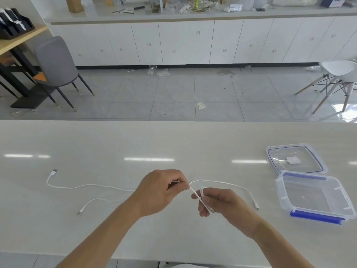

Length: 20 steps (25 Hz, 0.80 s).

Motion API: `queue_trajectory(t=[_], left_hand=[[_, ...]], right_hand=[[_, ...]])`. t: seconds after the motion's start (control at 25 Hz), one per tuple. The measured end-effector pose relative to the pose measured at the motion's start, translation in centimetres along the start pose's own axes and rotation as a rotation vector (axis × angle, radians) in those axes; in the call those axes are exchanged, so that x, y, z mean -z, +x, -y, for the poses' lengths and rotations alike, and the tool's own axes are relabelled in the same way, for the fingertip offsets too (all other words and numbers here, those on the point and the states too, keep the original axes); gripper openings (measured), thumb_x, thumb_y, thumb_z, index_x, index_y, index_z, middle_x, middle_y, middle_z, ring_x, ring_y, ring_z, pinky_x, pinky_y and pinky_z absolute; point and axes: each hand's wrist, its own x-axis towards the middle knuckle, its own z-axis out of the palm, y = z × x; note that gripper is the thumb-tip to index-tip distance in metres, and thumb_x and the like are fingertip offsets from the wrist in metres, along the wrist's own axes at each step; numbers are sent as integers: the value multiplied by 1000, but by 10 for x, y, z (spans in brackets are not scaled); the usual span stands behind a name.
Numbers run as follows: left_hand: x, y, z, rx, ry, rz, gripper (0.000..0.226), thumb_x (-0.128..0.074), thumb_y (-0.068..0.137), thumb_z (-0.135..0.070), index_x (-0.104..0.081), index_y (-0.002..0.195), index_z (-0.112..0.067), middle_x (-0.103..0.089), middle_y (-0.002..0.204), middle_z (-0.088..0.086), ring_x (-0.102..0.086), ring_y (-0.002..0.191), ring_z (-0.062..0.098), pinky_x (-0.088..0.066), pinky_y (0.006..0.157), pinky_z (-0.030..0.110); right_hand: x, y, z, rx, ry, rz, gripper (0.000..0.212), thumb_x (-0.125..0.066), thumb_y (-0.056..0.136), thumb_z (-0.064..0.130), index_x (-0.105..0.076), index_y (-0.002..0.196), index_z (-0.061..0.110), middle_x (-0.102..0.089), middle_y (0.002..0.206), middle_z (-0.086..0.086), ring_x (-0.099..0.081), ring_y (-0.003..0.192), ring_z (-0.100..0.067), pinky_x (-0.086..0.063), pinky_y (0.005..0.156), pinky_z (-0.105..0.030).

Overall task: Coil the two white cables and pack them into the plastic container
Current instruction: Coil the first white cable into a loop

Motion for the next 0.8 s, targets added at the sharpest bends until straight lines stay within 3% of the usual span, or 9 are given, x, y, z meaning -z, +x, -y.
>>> queue_trajectory(t=[0.28, 0.48, 0.8], left_hand=[[-1, 12, 6, 16, -374, -26, 9, -71, 89, -33, -70, 80, -31, -69, 78, -14, -61, 70, 3, -46, 66, 14], [-24, 16, 9, 65, -550, -58, 17, -67, 93, -32, -70, 76, -34, -61, 68, -14, -49, 62, 3, -40, 60, 10], [-83, -2, -2, 150, -551, -77, 34, -46, 99, -50, -55, 70, -36, -41, 56, -12, -34, 53, 8, -29, 51, 17]], right_hand=[[-8, -6, 15, 4, 138, 90, 20, -54, 100, 19, -73, 104, 15, -69, 79, 3, -62, 70, -14, -45, 68, -11], [-11, -2, 22, 40, 331, 112, 17, -56, 97, 17, -73, 98, 12, -65, 75, -1, -59, 67, -17, -46, 68, -20], [-18, 13, 31, 169, 638, -101, 17, -59, 97, 13, -72, 105, 6, -67, 84, -8, -62, 71, -18, -50, 66, -29]])
